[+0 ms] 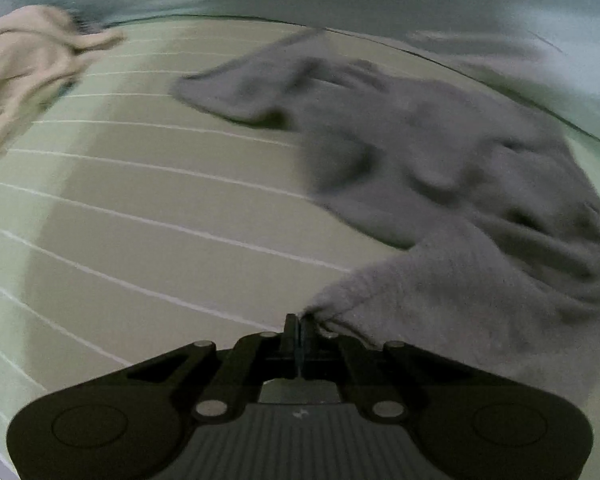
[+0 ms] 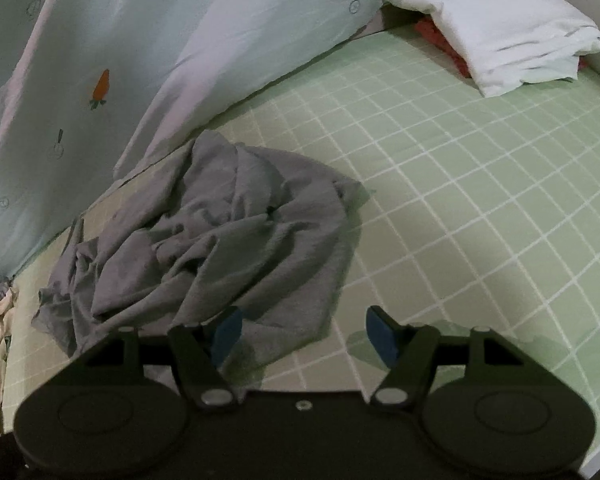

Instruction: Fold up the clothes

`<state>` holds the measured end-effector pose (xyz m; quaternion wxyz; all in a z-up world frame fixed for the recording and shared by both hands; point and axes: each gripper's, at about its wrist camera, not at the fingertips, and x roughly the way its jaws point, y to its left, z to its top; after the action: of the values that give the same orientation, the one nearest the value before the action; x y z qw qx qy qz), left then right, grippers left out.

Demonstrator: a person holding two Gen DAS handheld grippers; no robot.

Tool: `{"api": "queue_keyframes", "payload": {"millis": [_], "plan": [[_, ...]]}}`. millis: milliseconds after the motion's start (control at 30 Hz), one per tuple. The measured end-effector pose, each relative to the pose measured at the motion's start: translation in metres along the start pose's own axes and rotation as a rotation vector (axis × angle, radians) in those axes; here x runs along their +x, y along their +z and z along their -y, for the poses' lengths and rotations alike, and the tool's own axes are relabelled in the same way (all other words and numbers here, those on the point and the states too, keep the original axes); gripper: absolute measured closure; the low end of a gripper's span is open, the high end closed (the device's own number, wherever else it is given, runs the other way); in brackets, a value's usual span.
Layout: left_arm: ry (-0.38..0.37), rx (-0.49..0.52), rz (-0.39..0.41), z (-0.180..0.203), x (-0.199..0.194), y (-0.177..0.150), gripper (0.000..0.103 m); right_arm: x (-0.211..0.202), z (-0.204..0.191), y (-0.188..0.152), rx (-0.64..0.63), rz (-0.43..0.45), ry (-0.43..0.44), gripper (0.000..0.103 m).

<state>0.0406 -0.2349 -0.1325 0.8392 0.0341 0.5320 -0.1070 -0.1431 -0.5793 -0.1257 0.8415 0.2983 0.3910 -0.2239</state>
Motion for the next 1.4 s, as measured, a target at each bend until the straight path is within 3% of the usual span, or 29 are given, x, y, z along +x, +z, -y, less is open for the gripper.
{"api": "queue_keyframes", "payload": {"millis": [100, 267, 333, 467, 533, 633, 733, 800, 933, 1067, 1200, 1267, 1367, 1400], "plan": [[0.057, -0.025, 0.015, -0.037, 0.003, 0.015, 0.103, 0.005, -0.007, -0.002, 0.009, -0.012, -0.011, 0.033], [0.249, -0.079, 0.012, -0.112, 0.008, 0.032, 0.103, 0.011, -0.020, -0.004, 0.023, -0.023, -0.035, 0.033], [0.257, -0.158, -0.003, -0.141, 0.006, 0.038, 0.103, 0.015, -0.025, -0.003, 0.022, -0.028, -0.044, 0.033], [0.145, -0.267, 0.002, -0.161, -0.003, 0.038, 0.099, 0.023, -0.028, 0.002, 0.038, -0.033, -0.073, 0.033], [0.101, -0.253, 0.001, -0.147, -0.006, 0.035, 0.078, 0.027, -0.026, 0.007, 0.054, -0.028, -0.094, 0.030], [0.029, -0.240, -0.012, -0.119, -0.005, 0.027, 0.058, 0.033, -0.021, 0.017, 0.054, -0.009, -0.123, 0.025], [-0.030, -0.253, -0.016, -0.090, -0.007, 0.017, 0.041, 0.039, -0.016, 0.028, 0.035, 0.009, -0.149, 0.019], [-0.057, -0.265, -0.010, -0.075, -0.010, 0.010, 0.037, 0.044, -0.012, 0.037, 0.016, 0.017, -0.160, 0.018], [-0.080, -0.280, -0.009, -0.059, -0.014, -0.001, 0.034, 0.059, -0.003, 0.058, -0.040, 0.033, -0.166, 0.018], [-0.045, -0.271, -0.038, -0.047, -0.009, -0.010, 0.034, 0.083, -0.003, 0.082, -0.153, 0.043, -0.170, 0.018], [-0.007, -0.249, -0.034, -0.037, -0.007, -0.008, 0.035, 0.116, -0.014, 0.102, -0.302, 0.011, -0.147, 0.025], [0.011, -0.229, -0.041, -0.032, -0.006, -0.004, 0.038, 0.131, -0.020, 0.109, -0.357, -0.004, -0.126, 0.029], [0.030, -0.181, -0.045, -0.025, -0.004, 0.003, 0.056, 0.146, -0.024, 0.119, -0.390, -0.014, -0.117, 0.039], [0.029, -0.166, -0.048, -0.023, -0.003, 0.005, 0.064, 0.150, -0.025, 0.122, -0.396, -0.019, -0.107, 0.048]]}}
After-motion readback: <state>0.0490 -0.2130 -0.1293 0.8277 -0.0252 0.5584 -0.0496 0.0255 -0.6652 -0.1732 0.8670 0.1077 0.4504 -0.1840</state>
